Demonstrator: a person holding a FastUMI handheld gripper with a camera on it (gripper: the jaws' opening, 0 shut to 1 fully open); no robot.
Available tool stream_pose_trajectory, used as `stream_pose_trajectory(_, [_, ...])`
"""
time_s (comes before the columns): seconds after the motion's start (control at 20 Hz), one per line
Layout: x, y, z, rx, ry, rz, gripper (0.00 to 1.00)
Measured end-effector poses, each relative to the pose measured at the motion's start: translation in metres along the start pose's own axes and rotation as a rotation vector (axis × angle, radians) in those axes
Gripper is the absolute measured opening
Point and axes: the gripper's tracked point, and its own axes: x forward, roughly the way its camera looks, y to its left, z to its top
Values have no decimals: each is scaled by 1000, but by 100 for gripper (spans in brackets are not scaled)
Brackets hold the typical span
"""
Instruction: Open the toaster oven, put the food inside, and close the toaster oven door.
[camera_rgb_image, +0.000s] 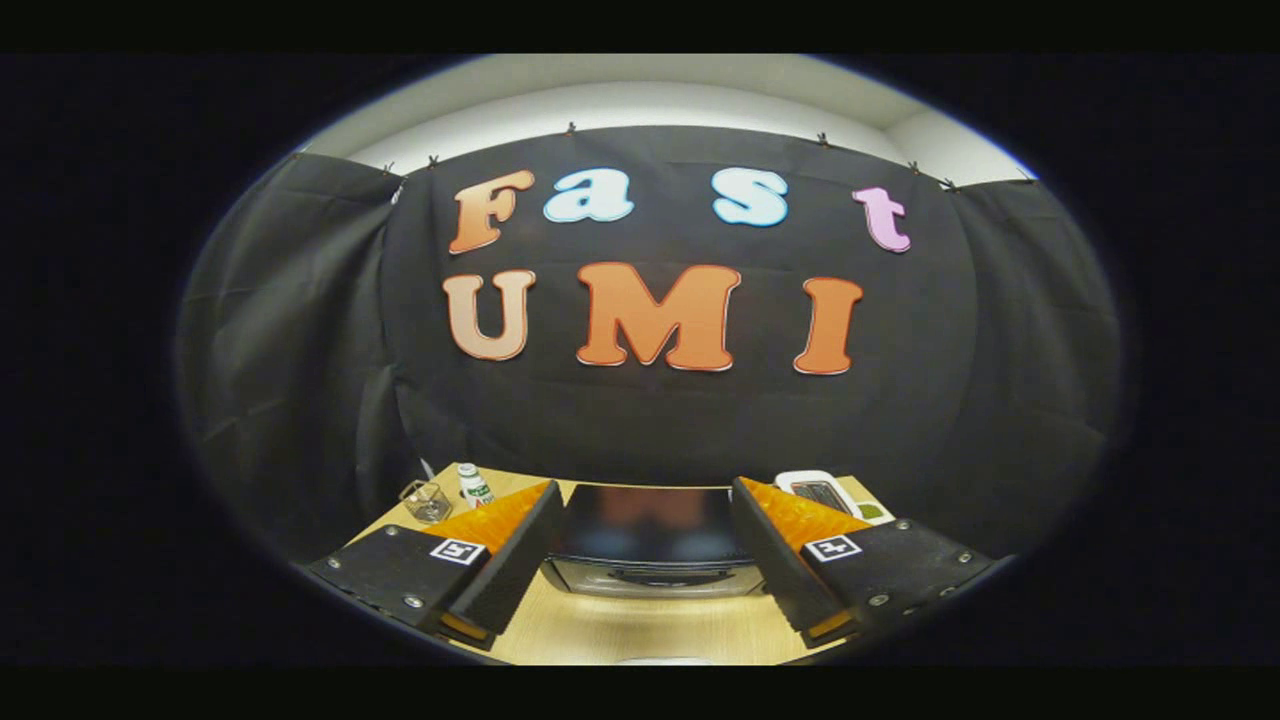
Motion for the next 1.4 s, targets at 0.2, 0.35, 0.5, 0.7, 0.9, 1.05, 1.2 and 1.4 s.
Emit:
stream_pose_trajectory(0.2, [-8, 1, 5, -12, -11, -3, 100])
stream_pose_trajectory(0.35, [-9, 9, 5, -3, -15, 11, 100])
stream_pose_trajectory(0.5, [-11, 11, 7, -1, -24, 19, 100])
stream_pose_trajectory(0.7, [-12, 8, 8, 4, -36, 15, 100])
stream_pose_trajectory(0.9, [-16, 2, 7, 10, -38, 10, 100])
stream_pose_trajectory(1.05, [-18, -2, 4, 14, -39, 7, 100])
stream_pose_trajectory(1.2, [-20, -8, 2, 15, -45, 4, 100])
stream_pose_trajectory(1.4, [-23, -17, -5, 26, -37, -2, 100])
